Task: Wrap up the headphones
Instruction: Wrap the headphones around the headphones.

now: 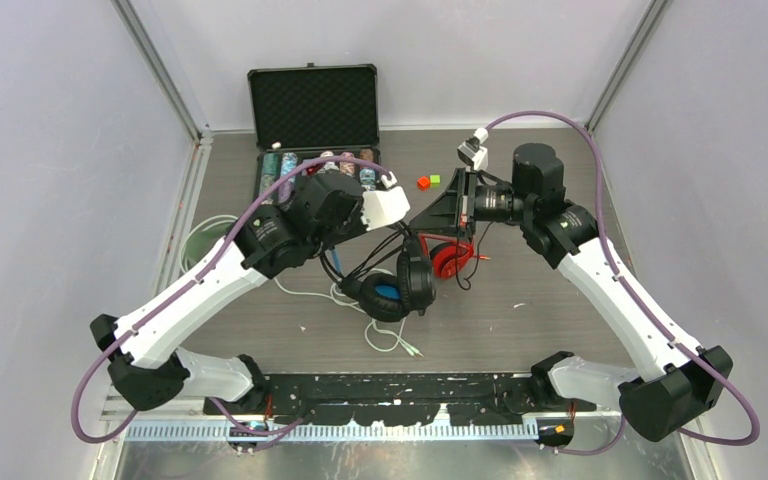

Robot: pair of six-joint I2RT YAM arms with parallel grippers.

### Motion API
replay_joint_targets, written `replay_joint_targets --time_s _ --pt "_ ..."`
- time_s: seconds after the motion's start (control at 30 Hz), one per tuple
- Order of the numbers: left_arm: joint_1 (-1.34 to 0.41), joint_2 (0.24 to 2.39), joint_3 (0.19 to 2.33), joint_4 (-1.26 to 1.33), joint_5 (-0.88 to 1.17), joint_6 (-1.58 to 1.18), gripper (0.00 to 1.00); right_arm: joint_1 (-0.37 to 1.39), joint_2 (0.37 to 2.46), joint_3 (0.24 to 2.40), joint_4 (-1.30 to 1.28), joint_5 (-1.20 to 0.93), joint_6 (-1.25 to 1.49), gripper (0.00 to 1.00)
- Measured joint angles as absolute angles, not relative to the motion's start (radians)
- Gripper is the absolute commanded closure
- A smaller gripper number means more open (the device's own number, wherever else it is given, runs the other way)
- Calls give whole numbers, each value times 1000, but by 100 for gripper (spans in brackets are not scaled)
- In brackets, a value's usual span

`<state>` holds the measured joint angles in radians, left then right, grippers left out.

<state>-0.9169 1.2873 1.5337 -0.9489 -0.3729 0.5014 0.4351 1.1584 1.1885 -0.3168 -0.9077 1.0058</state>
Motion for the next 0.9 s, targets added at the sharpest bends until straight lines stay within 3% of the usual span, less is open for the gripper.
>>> replay_joint_targets --time_s 0.37,0.6,0.9 --pt "-920 1466 1697 -1152 -527 323 100 429 1148 1188 -157 -887 1118 84" --pt "-898 1545 1754 -1265 -543 121 100 513 1148 1187 -120 -830 1128 92" --pt "-712 1526 1840 -1270 -457 -152 100 636 1161 1178 -120 -704 1110 98"
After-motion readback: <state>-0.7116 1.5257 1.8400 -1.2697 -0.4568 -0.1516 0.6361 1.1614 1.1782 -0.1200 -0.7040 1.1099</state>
